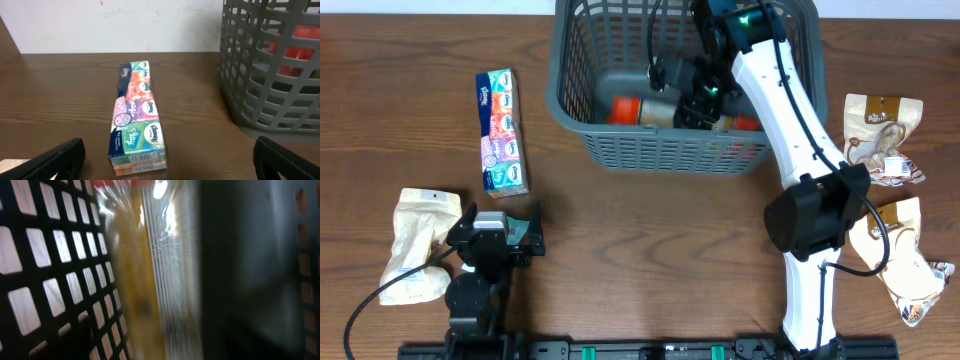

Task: Pack container
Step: 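Open the right gripper and withdraw it from the basket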

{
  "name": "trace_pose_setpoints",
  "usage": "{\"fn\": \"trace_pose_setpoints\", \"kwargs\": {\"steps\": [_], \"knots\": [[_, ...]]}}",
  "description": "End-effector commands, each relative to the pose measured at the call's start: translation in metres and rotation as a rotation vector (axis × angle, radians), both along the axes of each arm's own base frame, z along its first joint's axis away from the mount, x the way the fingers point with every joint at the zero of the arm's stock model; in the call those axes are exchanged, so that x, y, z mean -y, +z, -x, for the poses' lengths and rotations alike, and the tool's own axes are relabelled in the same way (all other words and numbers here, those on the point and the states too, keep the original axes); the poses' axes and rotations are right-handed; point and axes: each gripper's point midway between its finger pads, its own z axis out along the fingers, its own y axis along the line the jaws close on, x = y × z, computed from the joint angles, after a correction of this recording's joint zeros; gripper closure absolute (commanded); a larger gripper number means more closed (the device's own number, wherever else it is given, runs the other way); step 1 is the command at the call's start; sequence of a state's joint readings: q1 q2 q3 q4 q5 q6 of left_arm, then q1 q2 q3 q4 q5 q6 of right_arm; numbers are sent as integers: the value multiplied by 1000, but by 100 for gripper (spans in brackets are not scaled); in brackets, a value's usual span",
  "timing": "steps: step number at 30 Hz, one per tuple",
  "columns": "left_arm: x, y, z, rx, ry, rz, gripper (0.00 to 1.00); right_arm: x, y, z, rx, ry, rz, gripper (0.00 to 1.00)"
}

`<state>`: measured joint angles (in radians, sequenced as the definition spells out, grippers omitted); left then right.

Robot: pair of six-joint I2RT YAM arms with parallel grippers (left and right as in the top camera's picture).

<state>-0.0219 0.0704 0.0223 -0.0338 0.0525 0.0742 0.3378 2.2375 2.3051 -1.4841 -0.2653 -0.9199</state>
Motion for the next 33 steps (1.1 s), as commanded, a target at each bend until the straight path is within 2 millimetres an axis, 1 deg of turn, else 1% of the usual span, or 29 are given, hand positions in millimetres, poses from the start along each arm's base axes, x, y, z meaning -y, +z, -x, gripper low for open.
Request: {"fn": "trace_pose_setpoints", "kwargs": {"steps": [1, 4, 7, 8, 10, 11, 12, 14, 16, 17, 18, 19, 20, 22, 23, 26, 29, 33], "knots": [[-1, -17, 2, -53, 8, 10, 1, -5, 19, 0, 22, -27, -46, 1], [-1, -17, 2, -53, 8, 10, 1, -5, 21, 0, 22, -44, -49, 1], [-1, -17, 2, -52, 8, 10, 2, -6, 37, -2, 48, -95, -71, 1], [-1, -17, 2, -52, 8, 10, 1, -6, 47, -4, 71, -110, -84, 1], [-1, -17, 2, -53, 8, 10, 1, -6, 76, -9, 151, -130, -119, 1], [-1, -17, 2, -53, 8, 10, 1, -3, 98, -13, 213, -160, -144, 1], [-1, -17, 2, -52, 8, 10, 1, 1, 116, -18, 262, -201, -166, 1], [-1, -17, 2, -53, 8, 10, 1, 19, 165, -28, 383, -341, -222, 1], [-1, -17, 2, -53, 8, 10, 1, 49, 212, -31, 485, -502, -287, 1], [-1, -17, 2, -53, 7, 10, 1, 65, 229, -30, 516, -582, -316, 1], [-1, -17, 2, -53, 7, 10, 1, 86, 246, -27, 542, -675, -344, 1], [-1, -17, 2, -52, 7, 10, 1, 110, 259, -22, 555, -775, -366, 1], [-1, -17, 2, -53, 7, 10, 1, 131, 266, -15, 557, -849, -376, 1], [-1, -17, 2, -53, 7, 10, 1, 181, 272, 2, 543, -1022, -374, 1], [-1, -17, 2, -52, 7, 10, 1, 204, 271, 12, 523, -1102, -368, 1], [-1, -17, 2, -53, 7, 10, 1, 256, 260, 45, 435, -1259, -348, 1], [-1, -17, 2, -52, 7, 10, 1, 291, 248, 67, 371, -1378, -331, 1], [-1, -17, 2, -52, 7, 10, 2, 322, 234, 83, 319, -1485, -305, 1]]}}
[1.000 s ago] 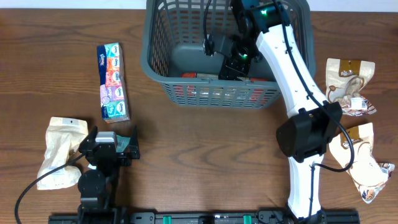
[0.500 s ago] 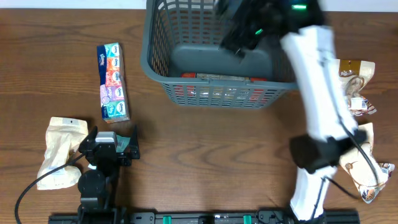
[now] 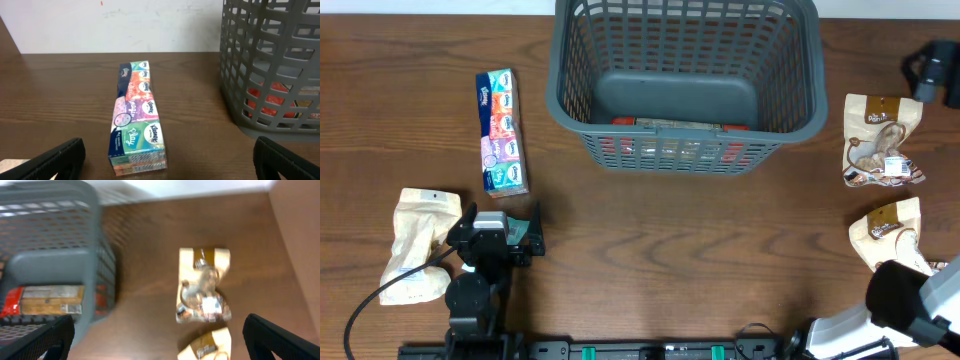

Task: Pack container
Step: 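Open the right gripper and withdraw it from the basket, then move the right gripper to the upper Pantree bag and grasp it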

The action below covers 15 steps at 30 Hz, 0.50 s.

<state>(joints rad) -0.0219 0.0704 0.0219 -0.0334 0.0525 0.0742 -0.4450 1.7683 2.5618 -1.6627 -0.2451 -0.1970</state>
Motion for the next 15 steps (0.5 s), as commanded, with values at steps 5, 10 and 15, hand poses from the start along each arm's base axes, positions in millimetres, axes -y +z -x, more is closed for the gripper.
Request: {"fn": "trace_pose_setpoints", "kwargs": {"steps": [5, 10, 15], "knots": [[-1, -17, 2, -52, 8, 10, 1, 38, -51, 6, -151, -133, -70, 1], [-1, -17, 2, -52, 8, 10, 1, 58, -105, 2, -285, -182, -51, 1], [-1, -17, 2, -52, 8, 10, 1, 75, -152, -8, -347, -173, -7, 1]]}}
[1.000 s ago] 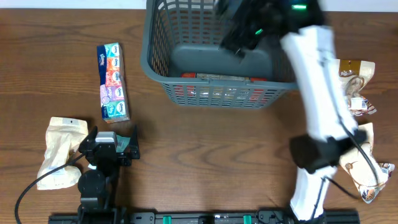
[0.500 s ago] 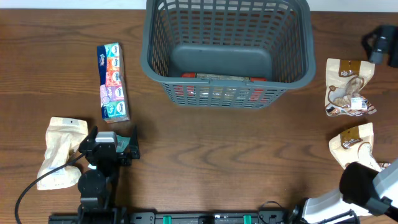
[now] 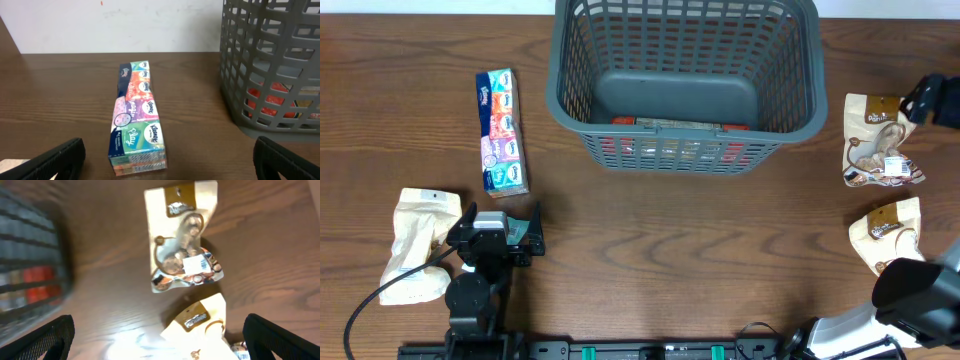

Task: Pack container
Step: 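Move the right gripper to the upper Pantree bag and grasp it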

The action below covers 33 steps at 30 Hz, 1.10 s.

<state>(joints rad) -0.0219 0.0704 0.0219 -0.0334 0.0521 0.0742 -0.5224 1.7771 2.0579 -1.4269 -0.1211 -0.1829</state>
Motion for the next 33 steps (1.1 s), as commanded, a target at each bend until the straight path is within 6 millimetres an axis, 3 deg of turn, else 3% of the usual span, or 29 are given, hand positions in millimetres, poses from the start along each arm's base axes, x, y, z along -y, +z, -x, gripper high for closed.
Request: {"fn": "trace_pose_setpoints", "kwargs": {"steps": [1, 17, 25, 33], "knots": [[-1, -17, 2, -52, 7, 10, 1, 15, -28, 2, -59, -6, 36, 1], [-1, -17, 2, -52, 7, 10, 1, 53, -170, -28, -243, 18, -35, 1], [-1, -17, 2, -52, 7, 10, 1, 67, -206, -42, -245, 9, -38, 1], [-1, -17, 2, -52, 7, 10, 1, 68, -234, -44, -276, 43, -57, 1]]}}
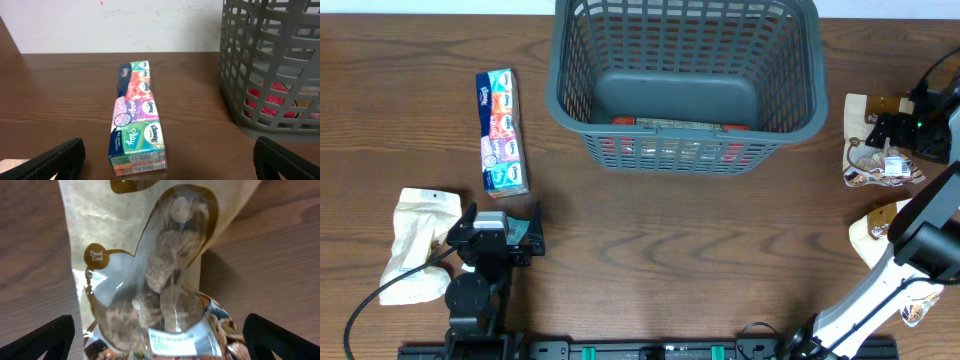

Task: Pack container
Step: 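Move the right gripper to the upper Pantree bag and grasp it, then lift the Pantree bag and carry it into the grey basket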

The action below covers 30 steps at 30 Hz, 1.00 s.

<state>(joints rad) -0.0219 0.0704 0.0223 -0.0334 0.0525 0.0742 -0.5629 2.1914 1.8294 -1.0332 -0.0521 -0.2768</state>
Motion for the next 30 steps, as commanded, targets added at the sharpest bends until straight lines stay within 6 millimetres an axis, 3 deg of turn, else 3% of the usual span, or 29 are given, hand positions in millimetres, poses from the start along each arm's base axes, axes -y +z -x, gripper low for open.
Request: {"fn": "trace_pose_setpoints", "kwargs": {"steps": [1, 16, 19, 23, 26, 28, 30], "knots": [[-1, -17, 2, -53, 7, 10, 1, 5, -18, 2, -19, 12, -16, 1], [-1, -17, 2, -52, 7, 10, 1, -1, -60, -6, -31, 22, -78, 3], [-1, -17, 2, -53, 7, 10, 1, -9, -70, -4, -43, 26, -123, 16], [-1, -17, 2, -52, 7, 10, 1, -12, -70, -3, -45, 24, -137, 40], [-1, -17, 2, -52, 7, 10, 2, -13, -70, -1, -53, 24, -143, 52], [-1, -17, 2, -53, 8, 15, 1, -15, -70, 0, -60, 26, -147, 65], [-1, -17, 2, -52, 10, 27, 1, -18, -70, 0, -64, 29, -152, 92]]}}
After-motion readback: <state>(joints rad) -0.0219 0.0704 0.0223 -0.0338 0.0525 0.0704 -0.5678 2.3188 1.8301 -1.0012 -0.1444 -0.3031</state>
